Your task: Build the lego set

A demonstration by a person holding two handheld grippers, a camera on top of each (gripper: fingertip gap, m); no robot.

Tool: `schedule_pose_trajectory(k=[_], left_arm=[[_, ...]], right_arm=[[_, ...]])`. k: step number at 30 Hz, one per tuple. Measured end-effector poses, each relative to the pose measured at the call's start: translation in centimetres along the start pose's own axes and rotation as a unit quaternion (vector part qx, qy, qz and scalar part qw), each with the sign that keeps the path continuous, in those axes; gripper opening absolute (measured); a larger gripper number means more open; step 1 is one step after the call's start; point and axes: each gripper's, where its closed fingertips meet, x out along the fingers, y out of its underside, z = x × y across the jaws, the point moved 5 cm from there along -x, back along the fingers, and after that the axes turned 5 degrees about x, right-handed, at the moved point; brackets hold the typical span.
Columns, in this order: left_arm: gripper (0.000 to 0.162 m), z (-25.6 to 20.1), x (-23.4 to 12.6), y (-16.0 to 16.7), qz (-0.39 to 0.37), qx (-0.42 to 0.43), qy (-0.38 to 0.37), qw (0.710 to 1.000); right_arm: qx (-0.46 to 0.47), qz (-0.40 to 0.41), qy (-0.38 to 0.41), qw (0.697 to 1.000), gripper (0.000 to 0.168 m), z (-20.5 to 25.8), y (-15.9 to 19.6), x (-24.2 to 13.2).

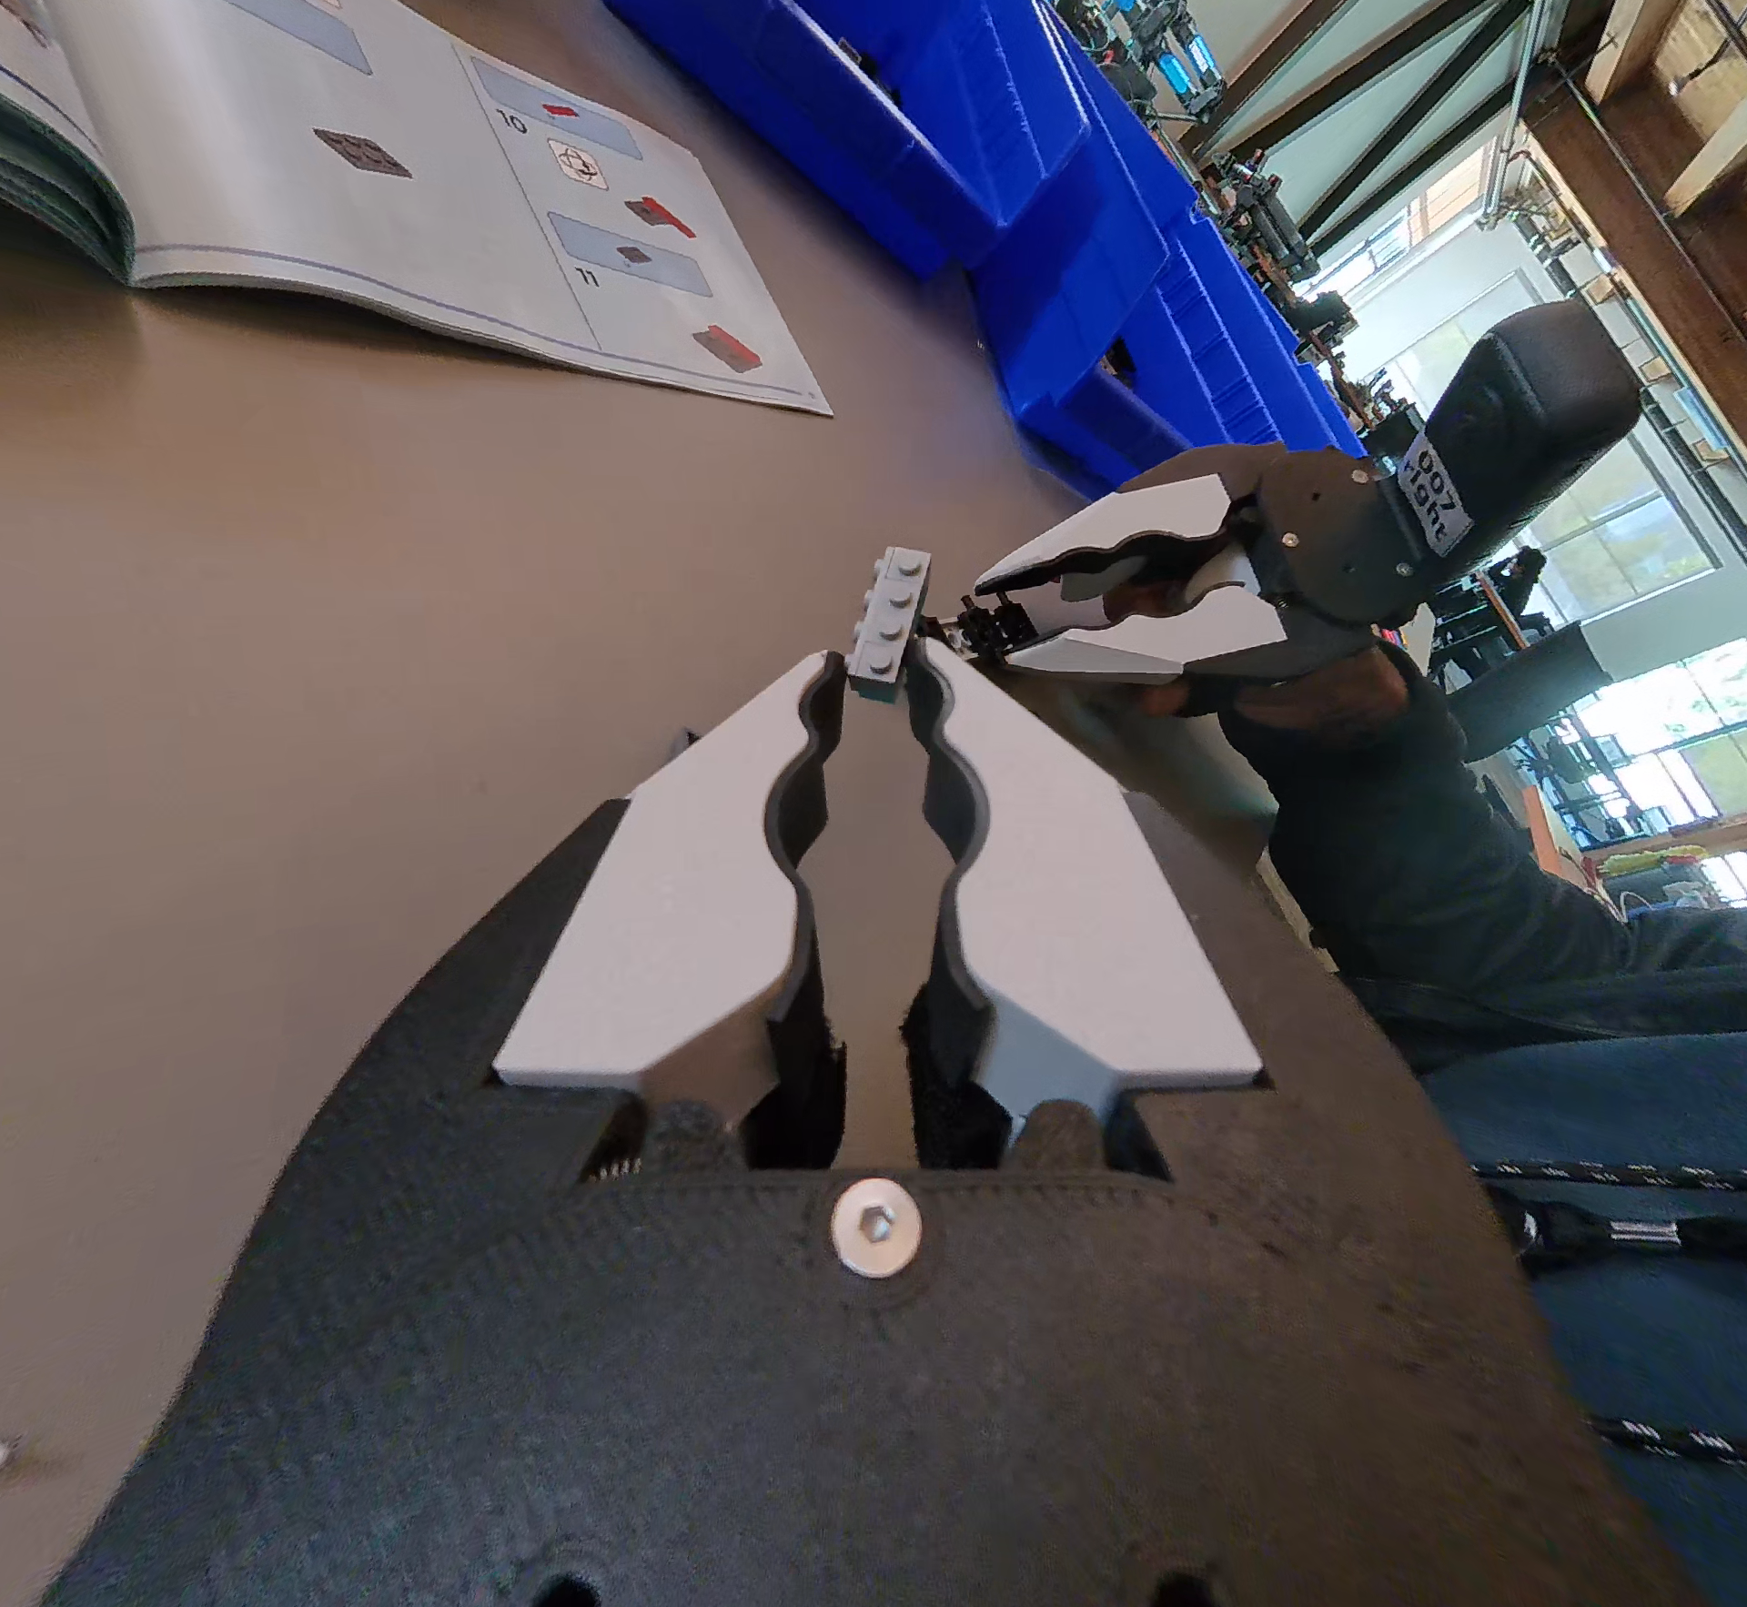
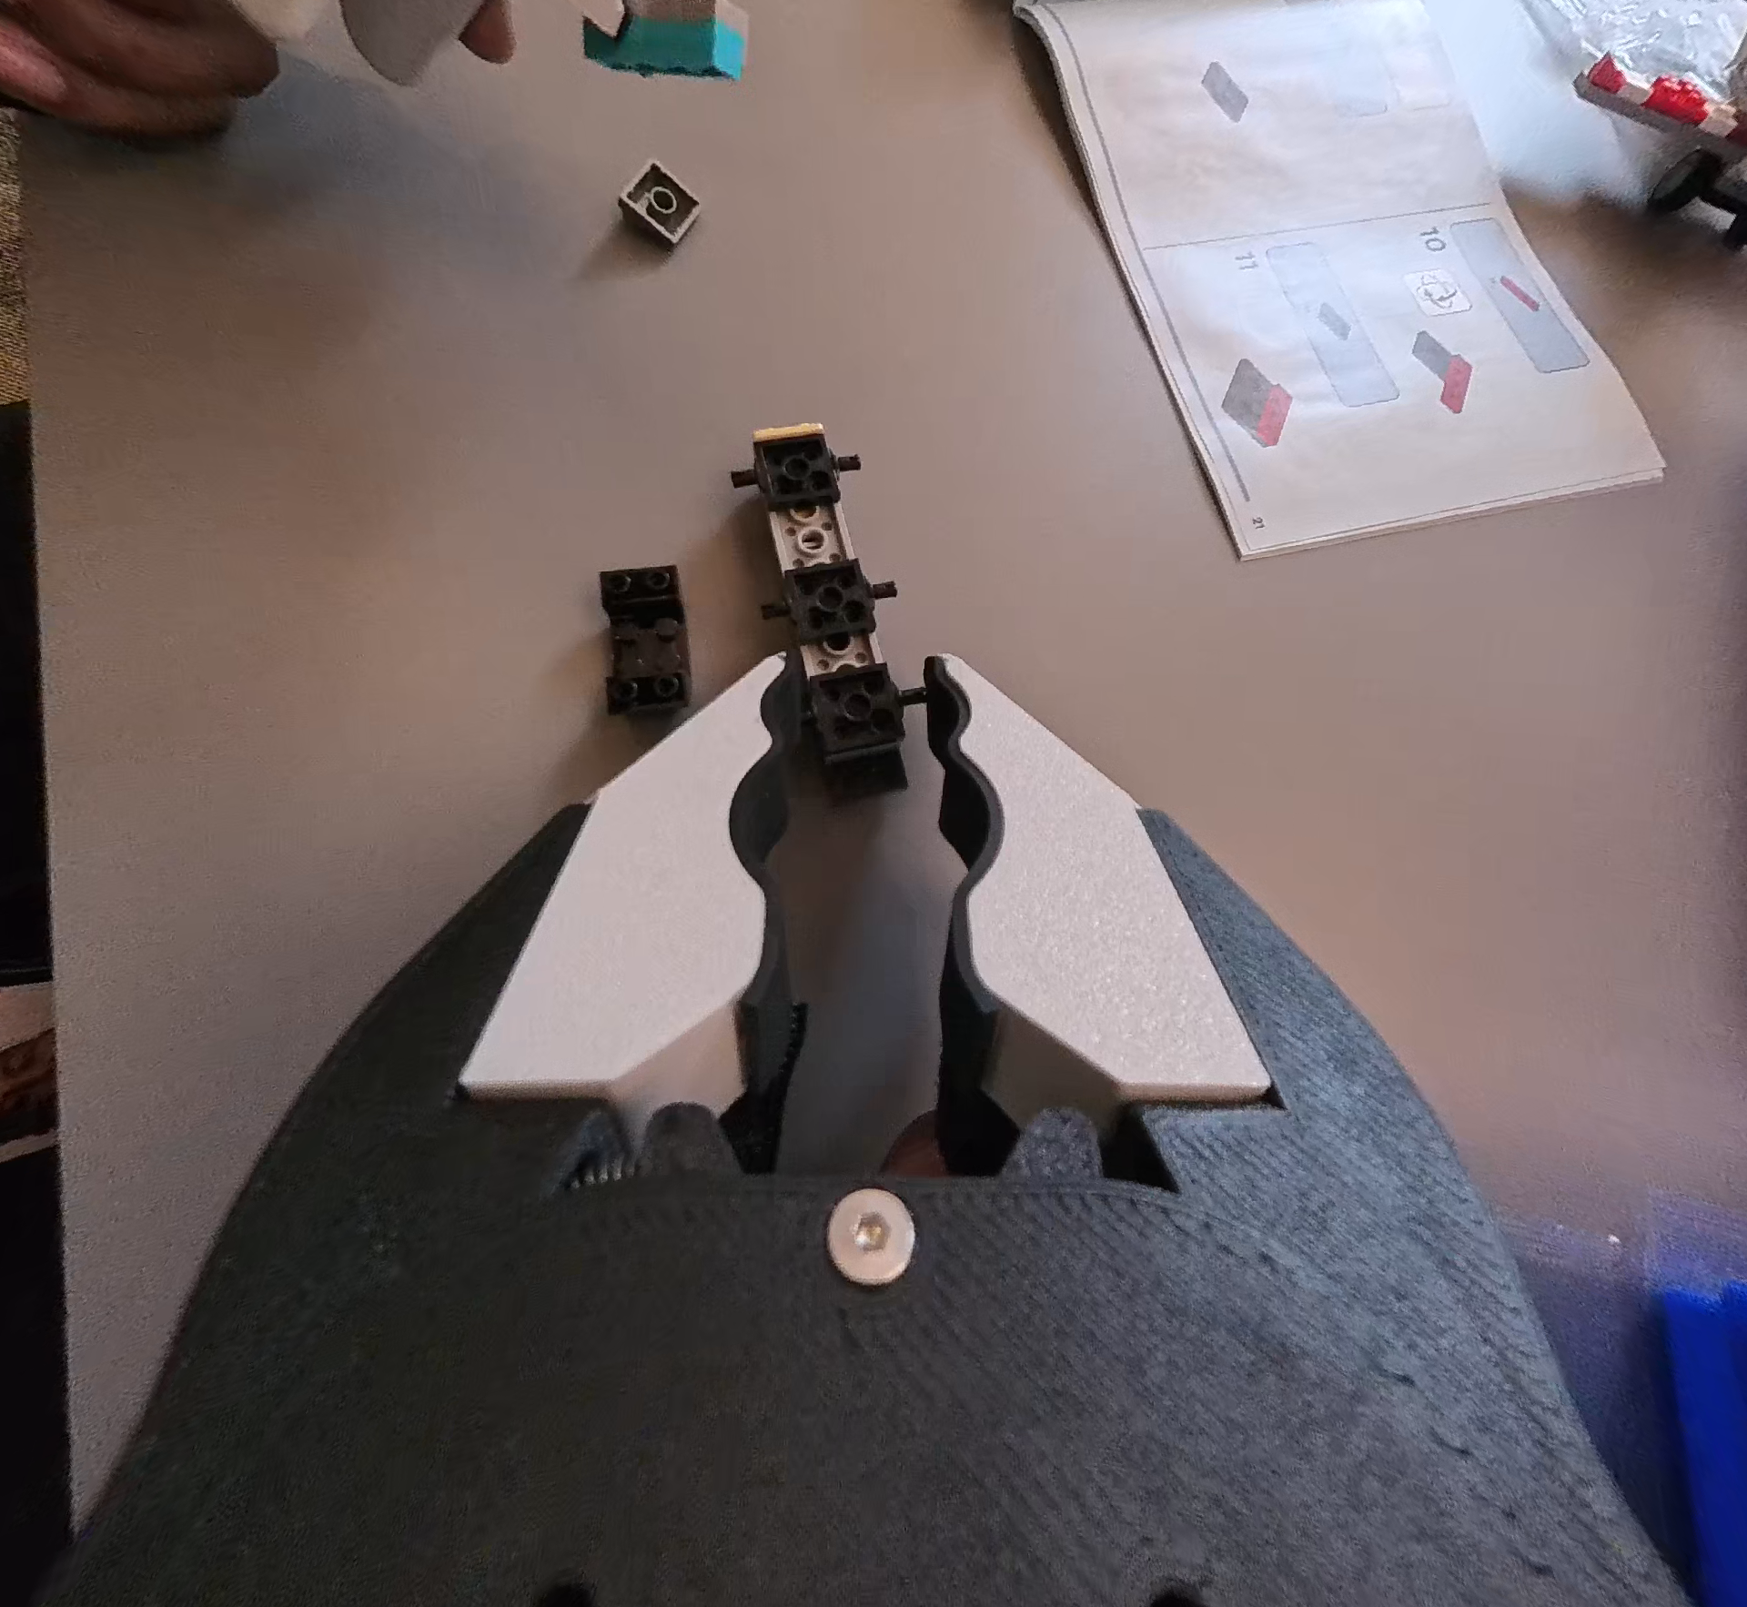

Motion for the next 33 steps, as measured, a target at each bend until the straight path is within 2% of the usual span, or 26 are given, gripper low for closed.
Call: schedule_pose_trajectory(k=[33], left_arm=[[0.013,0.46,-0.13,-0.10,-0.008,-0.020,0.001,1.000]], right_arm=[[-0.004,0.006,-0.002,1.000,0.028,0.18,-0.08,0.22]])
